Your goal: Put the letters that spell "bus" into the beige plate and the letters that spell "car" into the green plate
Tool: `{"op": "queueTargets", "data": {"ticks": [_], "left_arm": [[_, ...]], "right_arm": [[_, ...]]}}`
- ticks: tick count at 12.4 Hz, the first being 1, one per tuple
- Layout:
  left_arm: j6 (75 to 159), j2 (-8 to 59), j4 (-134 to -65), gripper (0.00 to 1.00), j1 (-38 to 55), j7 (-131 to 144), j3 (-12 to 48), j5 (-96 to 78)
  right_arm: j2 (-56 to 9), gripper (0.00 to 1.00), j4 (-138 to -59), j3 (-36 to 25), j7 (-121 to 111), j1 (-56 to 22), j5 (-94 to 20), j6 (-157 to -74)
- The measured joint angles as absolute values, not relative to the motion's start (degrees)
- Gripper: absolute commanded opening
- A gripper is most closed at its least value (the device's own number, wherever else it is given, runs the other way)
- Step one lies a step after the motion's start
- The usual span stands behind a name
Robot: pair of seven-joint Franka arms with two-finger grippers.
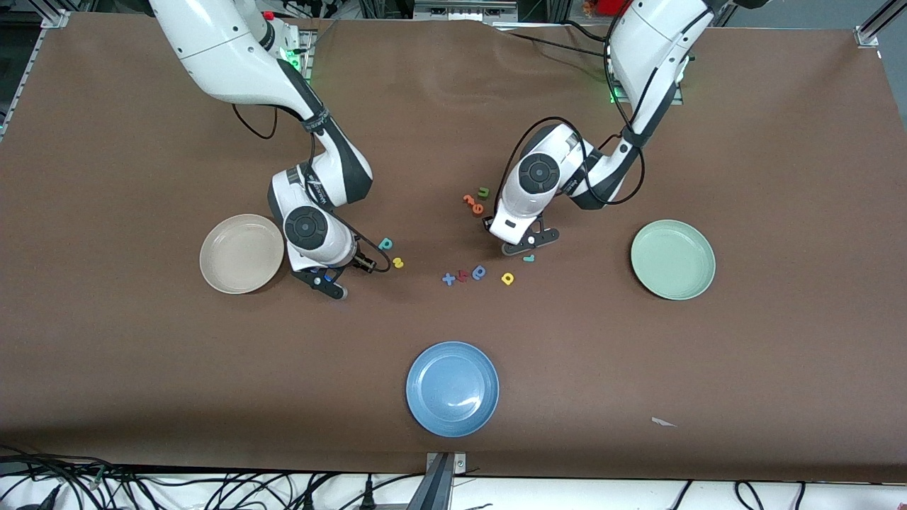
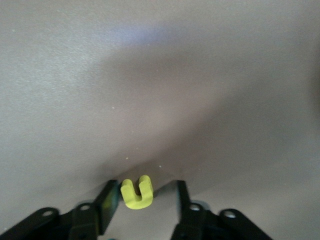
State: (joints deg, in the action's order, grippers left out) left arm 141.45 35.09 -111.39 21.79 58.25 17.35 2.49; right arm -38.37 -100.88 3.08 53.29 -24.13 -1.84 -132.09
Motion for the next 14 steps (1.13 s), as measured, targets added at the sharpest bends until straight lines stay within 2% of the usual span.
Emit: {"op": "queueTargets", "data": {"ticks": [1,3,5,7,9,10,14], "left_arm": [[141.3,35.0,-111.4,0.27,21.8,58.3,17.3,2.5],[141.2,35.0,-111.4,0.09,21.8,58.3,17.3,2.5],[141.2,34.9,-111.3,0.0,21.8,59.0,17.3,2.5],[141.3,34.9,-111.1,0.0,21.7,59.4,17.3,2.5],[140.2,34.6,-109.8,0.0,21.0,59.3,17.1,2.5],[138.0,33.9,-108.6,0.0,20.0,58.6,16.9,2.6],[123.8,27.4,-104.2,0.0,11.5,48.9,16.6,2.7]], "right_arm": [[-38.2,0.11,-100.9,3.2,53.3,-24.1,-1.9,-132.2],[-38.2,0.1,-100.9,3.2,53.3,-24.1,-1.9,-132.2],[-38.1,0.1,-100.9,3.2,53.1,-24.1,-1.9,-132.2],[-37.3,0.1,-100.7,3.0,50.5,-24.1,-1.9,-131.6],[-35.0,0.11,-100.7,1.3,44.4,-24.0,-1.9,-126.9],[-33.6,0.13,-100.7,-0.4,40.1,-23.8,-1.9,-124.1],[-30.3,0.12,-101.4,-8.2,24.2,-23.1,-1.9,-116.2]]}}
